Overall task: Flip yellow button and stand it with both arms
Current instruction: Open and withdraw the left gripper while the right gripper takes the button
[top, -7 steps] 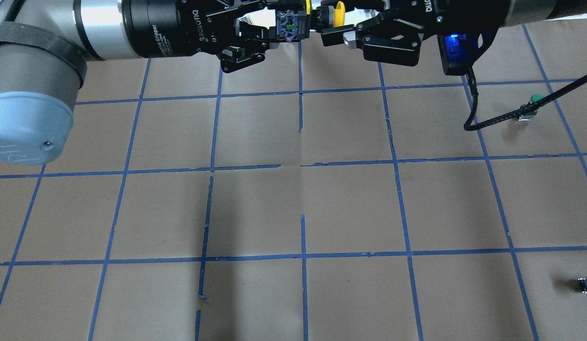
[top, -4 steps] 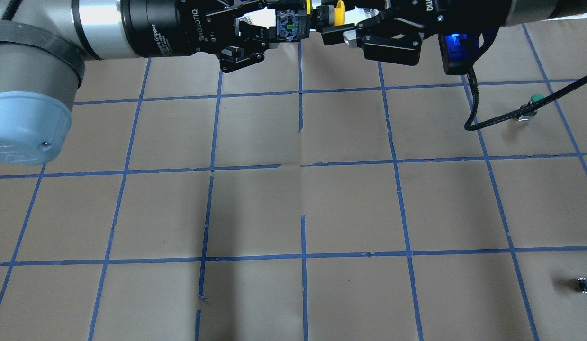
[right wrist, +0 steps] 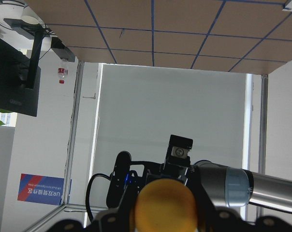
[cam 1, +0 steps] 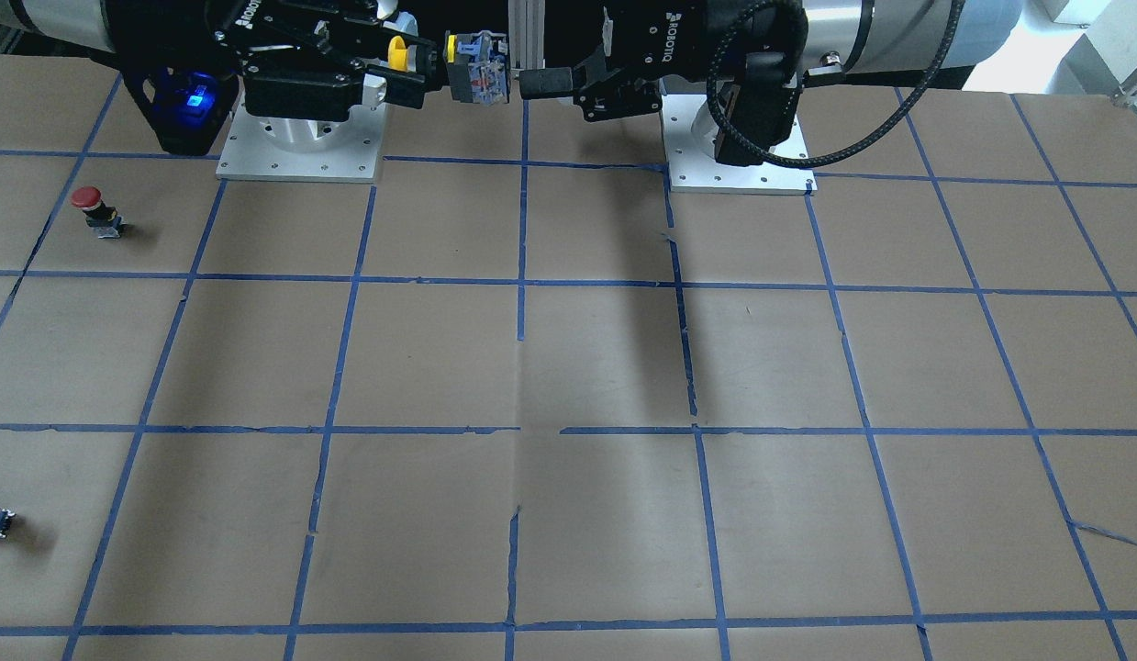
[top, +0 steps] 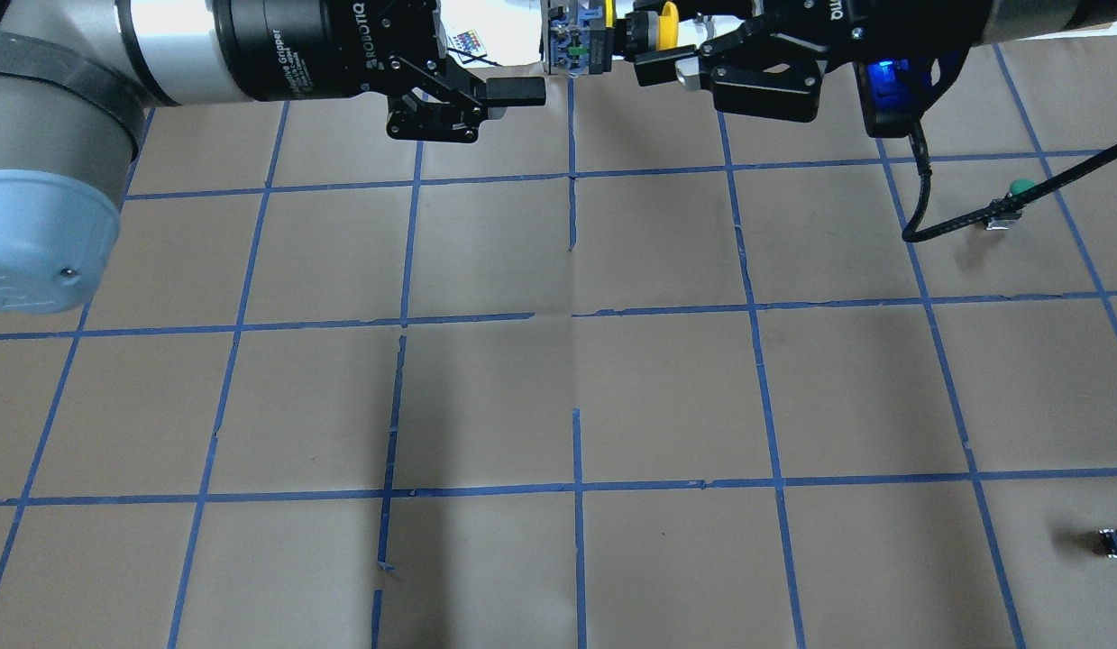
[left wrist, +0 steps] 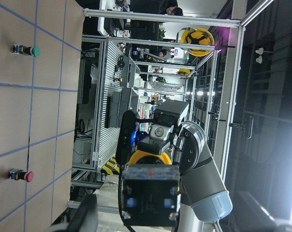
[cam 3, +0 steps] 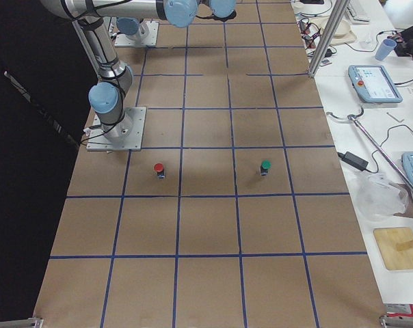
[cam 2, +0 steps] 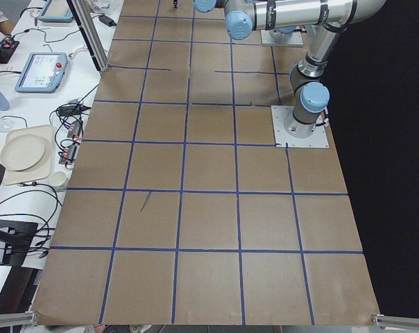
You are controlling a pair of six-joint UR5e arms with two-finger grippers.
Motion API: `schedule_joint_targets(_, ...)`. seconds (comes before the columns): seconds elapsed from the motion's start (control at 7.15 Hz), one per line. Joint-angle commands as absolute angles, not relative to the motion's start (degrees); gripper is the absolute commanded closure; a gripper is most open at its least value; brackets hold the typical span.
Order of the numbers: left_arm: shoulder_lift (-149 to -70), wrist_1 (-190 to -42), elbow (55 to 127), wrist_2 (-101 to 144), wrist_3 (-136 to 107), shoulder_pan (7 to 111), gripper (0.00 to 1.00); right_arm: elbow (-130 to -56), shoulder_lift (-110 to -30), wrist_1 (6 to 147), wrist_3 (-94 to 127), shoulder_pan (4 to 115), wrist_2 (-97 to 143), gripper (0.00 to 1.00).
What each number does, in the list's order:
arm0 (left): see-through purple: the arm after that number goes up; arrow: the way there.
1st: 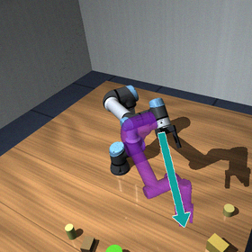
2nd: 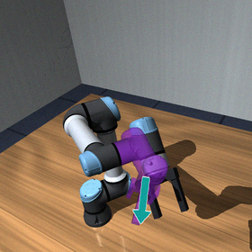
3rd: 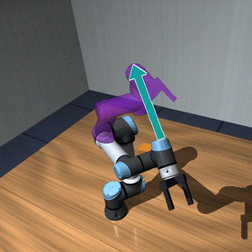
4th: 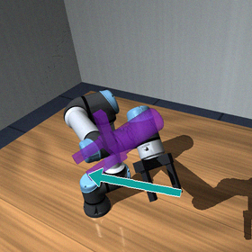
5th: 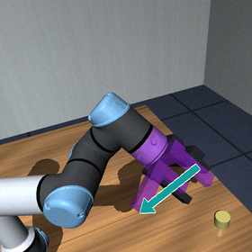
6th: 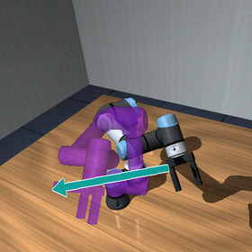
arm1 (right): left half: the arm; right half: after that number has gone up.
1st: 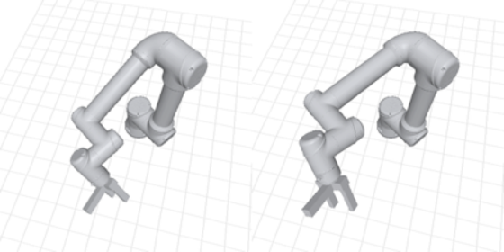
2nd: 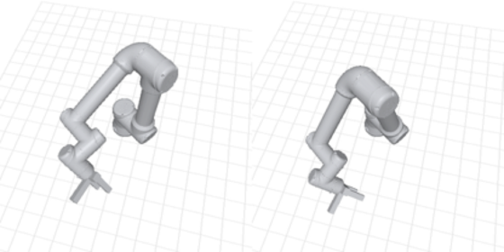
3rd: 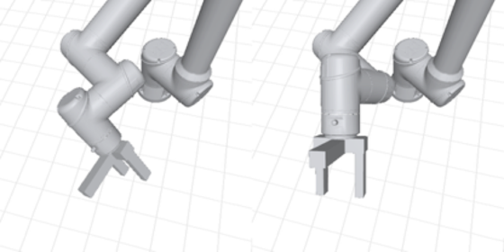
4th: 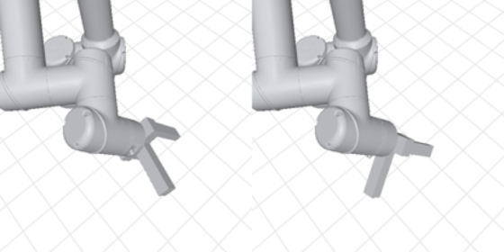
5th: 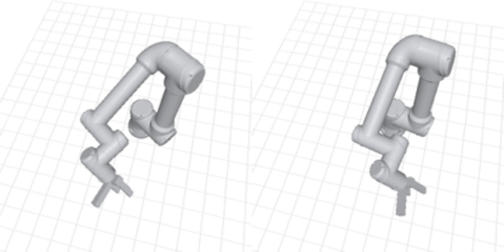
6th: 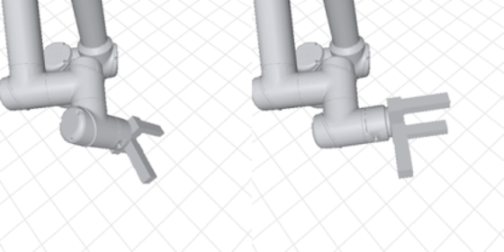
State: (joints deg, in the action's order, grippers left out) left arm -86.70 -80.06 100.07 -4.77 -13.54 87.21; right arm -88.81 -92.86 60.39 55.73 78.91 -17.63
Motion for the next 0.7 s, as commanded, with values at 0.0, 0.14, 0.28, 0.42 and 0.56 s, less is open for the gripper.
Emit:
schedule_joint_targets(0.0,-86.48,-79.46,99.58,-5.54,-22.03,87.01,0.01,-88.86,-93.25,63.45,49.53,77.7,-29.19,0.74)
schedule_joint_targets(0.14,-86.83,-75.89,99.41,-10.5,-21.89,87.01,0.02,-89.38,-92.9,63.11,39.22,77.7,-42.67,0.74)
schedule_joint_targets(0.28,-86.84,-74.98,99.06,-15.68,-21.88,87.01,0.02,-89.3,-92.99,62.76,32.41,77.26,-50.63,0.74)
schedule_joint_targets(0.42,-87.01,-75.14,98.01,-20.87,-21.88,87.19,0.02,-89.21,-92.9,62.93,27.21,77.17,-55.32,0.74)
schedule_joint_targets(0.56,-87.62,-75.23,96.69,-28.57,-21.62,87.71,0.02,-89.38,-92.9,63.45,18.46,76.12,-61.72,0.74)
